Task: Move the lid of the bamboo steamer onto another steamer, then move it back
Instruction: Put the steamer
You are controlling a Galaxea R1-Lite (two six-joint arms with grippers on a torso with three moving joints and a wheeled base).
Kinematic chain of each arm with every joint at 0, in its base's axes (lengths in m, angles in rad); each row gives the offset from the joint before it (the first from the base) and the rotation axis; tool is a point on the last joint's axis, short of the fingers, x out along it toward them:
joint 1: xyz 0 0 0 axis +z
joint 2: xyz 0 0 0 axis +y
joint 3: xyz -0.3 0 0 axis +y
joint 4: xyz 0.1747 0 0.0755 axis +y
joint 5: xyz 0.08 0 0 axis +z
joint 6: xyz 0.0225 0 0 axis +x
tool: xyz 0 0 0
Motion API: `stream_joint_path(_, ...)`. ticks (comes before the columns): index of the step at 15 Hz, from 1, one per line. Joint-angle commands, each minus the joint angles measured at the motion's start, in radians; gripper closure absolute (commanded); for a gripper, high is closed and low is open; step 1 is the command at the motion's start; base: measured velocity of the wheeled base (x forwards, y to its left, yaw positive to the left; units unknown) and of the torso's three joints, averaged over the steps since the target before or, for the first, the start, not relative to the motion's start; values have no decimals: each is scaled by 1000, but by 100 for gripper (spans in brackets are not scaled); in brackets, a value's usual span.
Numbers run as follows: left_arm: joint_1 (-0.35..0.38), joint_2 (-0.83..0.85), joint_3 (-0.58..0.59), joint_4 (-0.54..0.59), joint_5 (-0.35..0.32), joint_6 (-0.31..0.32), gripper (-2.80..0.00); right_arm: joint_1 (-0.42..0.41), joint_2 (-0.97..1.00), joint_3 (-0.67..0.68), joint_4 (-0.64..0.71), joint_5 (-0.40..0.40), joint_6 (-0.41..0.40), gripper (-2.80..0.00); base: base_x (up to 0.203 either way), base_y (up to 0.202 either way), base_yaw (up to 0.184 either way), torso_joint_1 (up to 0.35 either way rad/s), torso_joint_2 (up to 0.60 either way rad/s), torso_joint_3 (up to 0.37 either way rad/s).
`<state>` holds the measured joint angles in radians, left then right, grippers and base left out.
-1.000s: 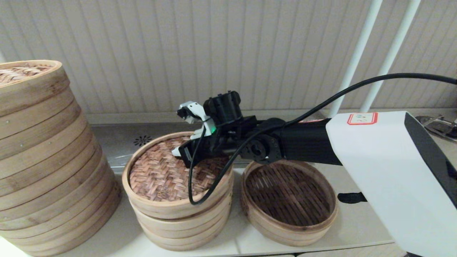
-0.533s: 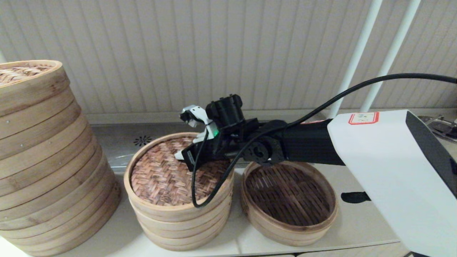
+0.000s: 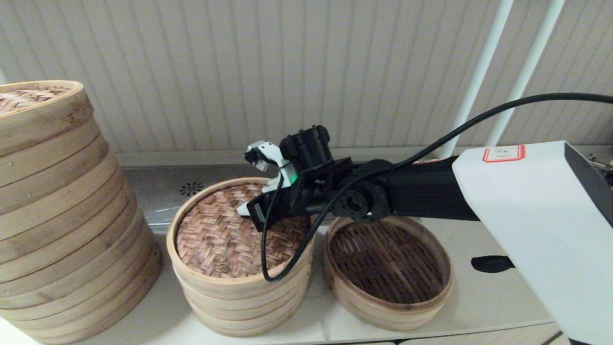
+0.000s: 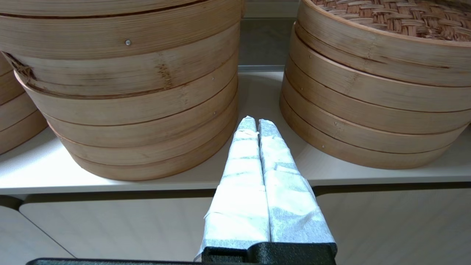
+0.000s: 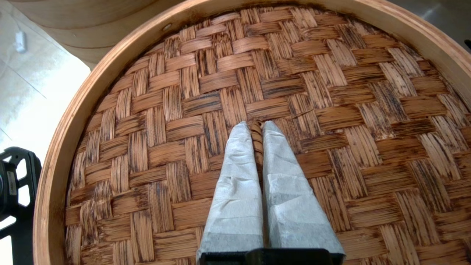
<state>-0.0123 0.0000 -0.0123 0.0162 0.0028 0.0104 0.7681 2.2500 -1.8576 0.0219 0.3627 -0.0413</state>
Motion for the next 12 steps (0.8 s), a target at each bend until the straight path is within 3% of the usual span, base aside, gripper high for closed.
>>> stream_joint_path(1,0,2,0,-1,0,0,0,0,-1,-14,1,-1,3,0,0,0,0,0,0,0)
stream_joint_path(2,0,2,0,-1,0,0,0,0,-1,-12,1,-13,3,0,0,0,0,0,0,0)
stream_joint_path(3,0,2,0,-1,0,0,0,-1,-1,-17,-2,-21,1,-280,0,0,0,0,0,0)
stream_joint_path(12,0,2,0,-1,0,0,0,-8,-49,-34,-2,-25,6,-280,0,0,0,0,0,0)
